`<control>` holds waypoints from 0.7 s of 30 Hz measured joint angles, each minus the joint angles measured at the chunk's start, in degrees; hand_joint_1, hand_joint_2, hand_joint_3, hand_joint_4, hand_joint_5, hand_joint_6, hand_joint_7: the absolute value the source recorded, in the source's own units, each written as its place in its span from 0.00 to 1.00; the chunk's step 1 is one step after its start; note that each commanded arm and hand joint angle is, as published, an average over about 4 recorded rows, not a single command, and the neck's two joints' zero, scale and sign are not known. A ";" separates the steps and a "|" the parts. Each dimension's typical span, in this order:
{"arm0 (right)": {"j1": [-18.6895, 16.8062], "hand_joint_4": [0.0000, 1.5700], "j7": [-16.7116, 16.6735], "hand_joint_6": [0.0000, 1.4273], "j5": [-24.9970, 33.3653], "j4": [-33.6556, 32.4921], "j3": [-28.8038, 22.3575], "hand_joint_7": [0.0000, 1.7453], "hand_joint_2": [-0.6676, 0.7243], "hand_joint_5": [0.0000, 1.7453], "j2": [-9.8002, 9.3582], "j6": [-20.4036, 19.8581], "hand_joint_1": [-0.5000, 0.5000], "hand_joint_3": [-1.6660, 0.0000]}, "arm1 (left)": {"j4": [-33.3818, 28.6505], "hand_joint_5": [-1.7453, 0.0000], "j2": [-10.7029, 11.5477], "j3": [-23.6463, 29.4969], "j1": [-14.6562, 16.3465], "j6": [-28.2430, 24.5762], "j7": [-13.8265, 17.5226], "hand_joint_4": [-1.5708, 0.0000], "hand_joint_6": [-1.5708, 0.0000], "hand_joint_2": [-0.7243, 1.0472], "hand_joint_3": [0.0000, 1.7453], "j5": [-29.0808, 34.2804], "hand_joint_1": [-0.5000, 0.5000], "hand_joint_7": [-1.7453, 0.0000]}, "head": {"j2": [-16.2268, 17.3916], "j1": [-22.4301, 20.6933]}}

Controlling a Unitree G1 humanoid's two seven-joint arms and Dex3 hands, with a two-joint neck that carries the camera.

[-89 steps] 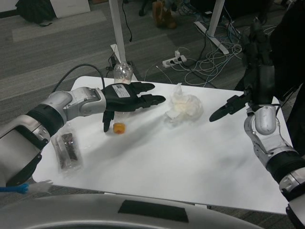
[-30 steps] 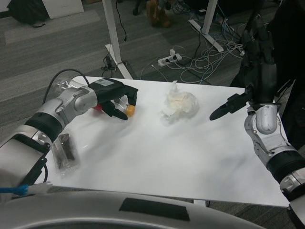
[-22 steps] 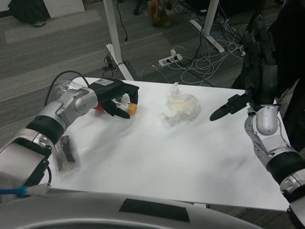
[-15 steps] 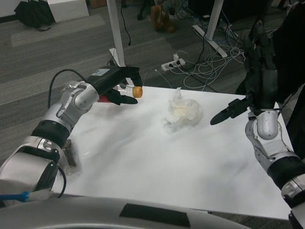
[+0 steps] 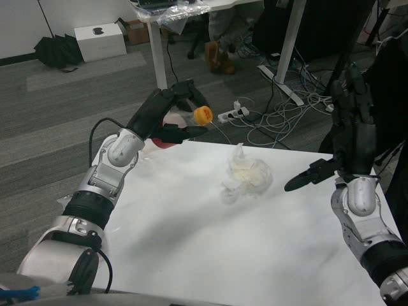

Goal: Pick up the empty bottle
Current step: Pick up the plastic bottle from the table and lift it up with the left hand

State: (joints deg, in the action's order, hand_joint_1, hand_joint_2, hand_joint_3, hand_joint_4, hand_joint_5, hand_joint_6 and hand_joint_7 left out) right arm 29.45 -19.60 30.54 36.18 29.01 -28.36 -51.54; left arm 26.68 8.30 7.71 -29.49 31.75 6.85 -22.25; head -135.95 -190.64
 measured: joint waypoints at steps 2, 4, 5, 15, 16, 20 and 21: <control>-0.02 0.00 0.00 0.00 -0.07 0.21 -0.16 0.00 0.86 0.00 0.30 0.00 0.08 1.00 | -2.12 0.00 -0.94 -0.63 0.06 0.23 0.21 0.02 0.20 0.90 0.30 6.87 0.00 0.12 | -1.25 1.41; -0.02 0.00 0.00 0.00 -0.25 0.57 -0.28 0.00 0.84 0.00 0.66 0.00 0.08 1.00 | -3.14 0.00 -1.57 -1.94 0.09 0.56 0.69 0.02 0.21 0.90 0.30 13.45 0.00 0.12 | -2.68 3.14; -0.03 0.00 0.00 0.00 -0.35 0.78 -0.36 0.00 0.83 0.00 0.79 0.00 0.08 1.00 | -3.37 0.00 -1.75 -2.81 0.10 0.82 0.94 0.02 0.22 0.90 0.30 16.33 0.00 0.12 | -3.40 3.99; -0.04 0.00 4.81 0.00 -2.80 0.85 -2.49 0.00 0.81 0.00 1.56 2.48 0.11 1.00 | -1.62 0.00 -1.96 -11.80 0.85 3.46 2.43 0.00 0.18 0.90 0.30 45.11 0.00 0.12 | -10.03 12.32; -0.04 0.00 5.19 0.00 -2.81 0.67 -2.57 0.00 0.80 0.00 1.61 2.79 0.12 1.00 | -0.87 0.00 -1.64 -12.47 0.82 3.57 2.56 0.00 0.18 0.90 0.30 46.85 0.00 0.12 | -10.67 13.43; 0.04 0.00 6.23 0.00 -3.08 -0.28 -3.14 0.00 0.77 0.00 1.69 3.38 0.12 1.00 | 1.81 0.00 -0.84 -14.86 0.67 3.80 3.05 0.00 0.18 0.90 0.30 51.26 0.00 0.12 | -12.60 17.67; 0.10 0.00 6.46 0.00 -3.31 -0.38 -3.38 0.00 0.77 0.00 1.72 3.41 0.12 1.00 | 2.52 0.00 -0.81 -15.28 0.62 3.85 3.17 0.00 0.18 0.90 0.30 52.00 0.00 0.12 | -12.88 18.10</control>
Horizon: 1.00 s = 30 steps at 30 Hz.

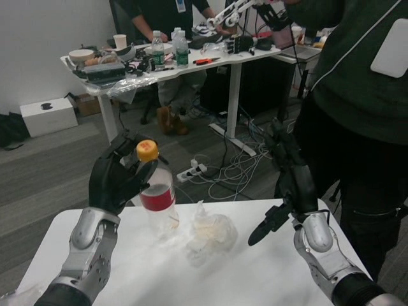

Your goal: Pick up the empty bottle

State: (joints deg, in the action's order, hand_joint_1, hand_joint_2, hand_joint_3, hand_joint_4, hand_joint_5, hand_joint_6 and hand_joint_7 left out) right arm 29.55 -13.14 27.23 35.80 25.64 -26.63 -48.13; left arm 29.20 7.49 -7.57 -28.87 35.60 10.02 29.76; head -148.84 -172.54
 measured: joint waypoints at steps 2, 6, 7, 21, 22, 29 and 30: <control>0.17 0.00 0.26 0.00 -0.64 -0.28 -0.82 0.00 0.77 0.00 0.12 0.12 0.12 1.00 | 1.48 0.00 0.07 -0.55 -0.06 0.04 0.16 0.00 0.18 0.90 0.30 1.02 0.00 0.12 | -0.57 0.59; 0.90 0.00 0.31 0.00 -2.19 -1.29 -2.40 0.00 0.77 0.00 0.35 0.42 0.12 1.00 | 3.76 0.00 0.35 -1.05 -0.15 0.07 0.32 0.00 0.18 0.90 0.30 2.42 0.00 0.12 | -2.02 1.02; 1.13 0.00 0.31 0.00 -2.33 -1.42 -2.52 0.00 0.77 0.00 0.36 0.44 0.12 1.00 | 4.11 0.00 0.38 -1.11 -0.16 0.07 0.32 0.00 0.18 0.90 0.30 2.65 0.00 0.12 | -2.16 0.88; 1.43 0.00 0.80 0.00 -3.41 -1.71 -3.63 0.00 0.77 0.00 0.91 0.94 0.12 1.00 | 4.70 0.00 0.91 -0.87 -0.52 0.06 0.32 0.00 0.20 0.90 0.30 3.21 0.00 0.10 | -3.54 -0.31; 1.43 0.00 0.82 0.00 -3.42 -1.71 -3.63 0.00 0.77 0.00 0.91 0.95 0.12 1.00 | 4.69 0.00 0.93 -0.80 -0.52 0.07 0.32 0.00 0.20 0.90 0.30 3.21 0.00 0.10 | -3.54 -0.31; 1.44 0.00 0.92 0.00 -3.52 -1.72 -3.63 0.00 0.77 0.00 0.91 1.61 0.12 1.00 | 4.29 0.00 0.94 -0.31 -0.52 0.07 0.31 0.00 0.20 0.90 0.30 3.07 0.00 0.10 | -3.94 -0.55; 1.44 0.00 0.92 0.00 -3.58 -1.72 -3.63 0.00 0.77 0.00 0.91 1.64 0.12 1.00 | 4.27 0.00 0.94 -0.30 -0.52 0.07 0.31 0.00 0.20 0.90 0.30 3.03 0.00 0.10 | -3.94 -0.55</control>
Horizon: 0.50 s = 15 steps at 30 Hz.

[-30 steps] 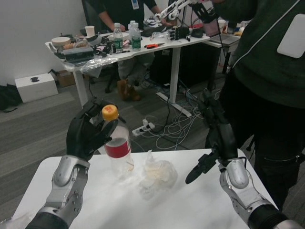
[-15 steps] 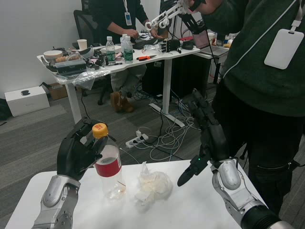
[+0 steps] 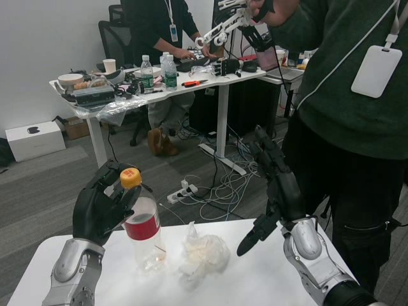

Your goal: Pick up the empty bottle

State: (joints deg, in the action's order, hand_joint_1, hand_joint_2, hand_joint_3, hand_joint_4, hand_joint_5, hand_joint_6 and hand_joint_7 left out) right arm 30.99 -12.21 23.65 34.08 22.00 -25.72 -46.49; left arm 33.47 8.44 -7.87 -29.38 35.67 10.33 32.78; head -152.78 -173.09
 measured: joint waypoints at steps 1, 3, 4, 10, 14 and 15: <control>0.00 0.00 0.00 0.00 -0.08 -0.02 0.00 0.00 0.77 0.00 0.00 0.02 0.12 1.00 | -0.01 0.00 0.00 0.00 0.00 0.00 0.00 0.00 0.20 0.90 0.30 -0.04 0.00 0.11 | 0.00 0.00; 0.00 0.00 0.00 0.00 -0.24 -0.08 0.00 0.00 0.77 0.00 0.00 0.05 0.12 1.00 | -0.03 0.00 0.00 0.01 0.00 0.00 0.00 0.00 0.20 0.90 0.30 -0.10 0.00 0.10 | 0.07 0.00; 0.00 0.00 0.00 0.00 -0.31 -0.11 0.00 0.00 0.77 0.00 0.00 0.06 0.12 1.00 | -0.04 0.00 0.00 0.01 0.00 0.00 0.00 0.00 0.20 0.90 0.30 -0.12 0.00 0.09 | 0.15 0.00; 0.00 0.00 0.00 0.00 -0.40 -0.12 0.00 0.00 0.77 0.00 0.02 0.11 0.12 1.00 | -0.08 0.00 0.00 0.02 0.00 0.00 -0.02 0.00 0.20 0.90 0.30 -0.30 0.00 0.09 | 0.58 -0.02; 0.00 0.00 0.00 0.00 -0.41 -0.13 0.00 0.00 0.77 0.00 0.09 0.12 0.12 1.00 | -0.27 0.00 0.00 0.03 0.00 0.00 -0.03 0.00 0.20 0.90 0.30 -0.68 0.00 0.08 | 0.66 0.03; 0.01 0.00 0.00 0.00 -0.41 -0.13 0.00 0.00 0.77 0.00 0.13 0.12 0.12 1.00 | -0.29 0.00 0.00 0.03 0.00 0.00 -0.03 0.00 0.20 0.90 0.30 -0.72 0.00 0.08 | 0.65 0.03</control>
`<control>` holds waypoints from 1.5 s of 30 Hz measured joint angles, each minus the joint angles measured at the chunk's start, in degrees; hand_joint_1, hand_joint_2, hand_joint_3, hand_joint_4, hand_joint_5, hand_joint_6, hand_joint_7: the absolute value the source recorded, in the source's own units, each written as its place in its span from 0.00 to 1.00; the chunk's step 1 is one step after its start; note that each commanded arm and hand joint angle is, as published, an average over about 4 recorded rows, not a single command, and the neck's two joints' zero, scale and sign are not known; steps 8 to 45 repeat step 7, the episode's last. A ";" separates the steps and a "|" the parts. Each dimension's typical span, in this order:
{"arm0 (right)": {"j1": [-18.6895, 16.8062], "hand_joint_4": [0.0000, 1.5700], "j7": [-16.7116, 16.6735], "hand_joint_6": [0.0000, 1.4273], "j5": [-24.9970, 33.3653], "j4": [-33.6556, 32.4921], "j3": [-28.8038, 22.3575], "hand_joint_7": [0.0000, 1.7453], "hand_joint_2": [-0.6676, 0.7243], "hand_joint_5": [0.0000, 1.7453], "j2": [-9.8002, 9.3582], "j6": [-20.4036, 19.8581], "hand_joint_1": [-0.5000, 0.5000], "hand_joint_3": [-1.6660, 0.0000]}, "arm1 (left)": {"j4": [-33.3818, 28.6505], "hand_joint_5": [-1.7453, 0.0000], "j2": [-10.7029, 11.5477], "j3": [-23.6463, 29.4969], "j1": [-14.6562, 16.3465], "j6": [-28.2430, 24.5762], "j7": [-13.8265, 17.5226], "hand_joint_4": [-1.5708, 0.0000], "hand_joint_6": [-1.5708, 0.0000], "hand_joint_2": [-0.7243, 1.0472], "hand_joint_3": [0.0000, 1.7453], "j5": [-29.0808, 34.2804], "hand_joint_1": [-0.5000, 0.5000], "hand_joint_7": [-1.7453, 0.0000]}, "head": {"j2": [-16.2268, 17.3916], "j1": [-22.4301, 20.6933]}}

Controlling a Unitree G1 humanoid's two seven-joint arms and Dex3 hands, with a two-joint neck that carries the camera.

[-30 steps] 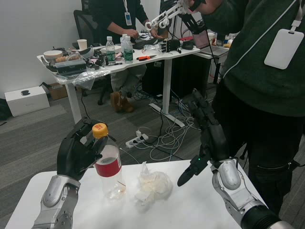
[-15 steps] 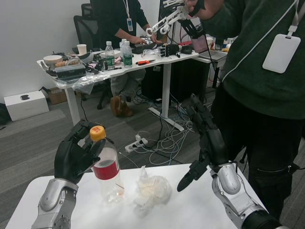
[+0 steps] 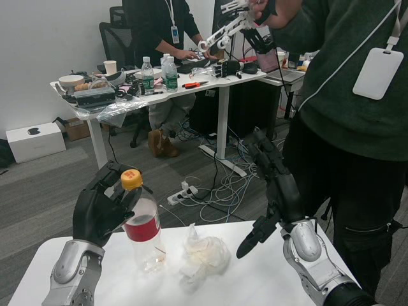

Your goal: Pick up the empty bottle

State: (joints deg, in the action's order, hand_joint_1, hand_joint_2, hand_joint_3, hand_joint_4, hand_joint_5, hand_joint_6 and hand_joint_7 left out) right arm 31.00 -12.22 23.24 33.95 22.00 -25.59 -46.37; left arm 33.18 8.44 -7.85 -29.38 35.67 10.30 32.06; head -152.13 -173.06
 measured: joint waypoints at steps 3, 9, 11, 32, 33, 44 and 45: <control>0.00 0.00 0.00 0.00 0.00 0.00 0.00 0.00 0.75 0.00 0.07 0.00 0.12 1.00 | -0.22 0.00 0.00 0.00 0.01 0.00 0.00 0.00 0.20 0.90 0.30 -0.03 0.00 0.08 | 0.01 -0.12; 0.00 0.00 0.00 0.00 -0.01 -0.01 0.00 0.00 0.74 0.00 0.09 0.01 0.12 1.00 | -0.87 0.00 0.00 0.00 0.02 0.00 -0.01 0.00 0.21 0.90 0.30 -0.15 0.00 0.08 | -0.04 -0.21; 0.00 0.00 0.00 0.00 -0.01 -0.01 0.00 0.00 0.74 0.00 0.09 0.01 0.12 1.00 | -0.87 0.00 0.00 0.00 0.02 0.00 -0.01 0.00 0.21 0.90 0.30 -0.15 0.00 0.08 | -0.04 -0.21; 0.00 0.00 0.00 0.00 -0.01 -0.01 0.00 0.00 0.74 0.00 0.09 0.01 0.12 1.00 | -0.87 0.00 0.00 0.00 0.02 0.00 -0.01 0.00 0.21 0.90 0.30 -0.15 0.00 0.08 | -0.04 -0.21; 0.00 0.00 0.00 0.00 -0.01 -0.01 0.00 0.00 0.74 0.00 0.09 0.01 0.12 1.00 | -0.87 0.00 0.00 0.00 0.02 0.00 -0.01 0.00 0.21 0.90 0.30 -0.15 0.00 0.08 | -0.04 -0.21; 0.00 0.00 0.00 0.00 -0.01 -0.01 0.00 0.00 0.74 0.00 0.09 0.01 0.12 1.00 | -0.87 0.00 0.00 0.00 0.02 0.00 -0.01 0.00 0.21 0.90 0.30 -0.15 0.00 0.08 | -0.04 -0.21; 0.00 0.00 0.00 0.00 -0.01 -0.01 0.00 0.00 0.74 0.00 0.09 0.01 0.12 1.00 | -0.87 0.00 0.00 0.00 0.02 0.00 -0.01 0.00 0.21 0.90 0.30 -0.15 0.00 0.08 | -0.04 -0.21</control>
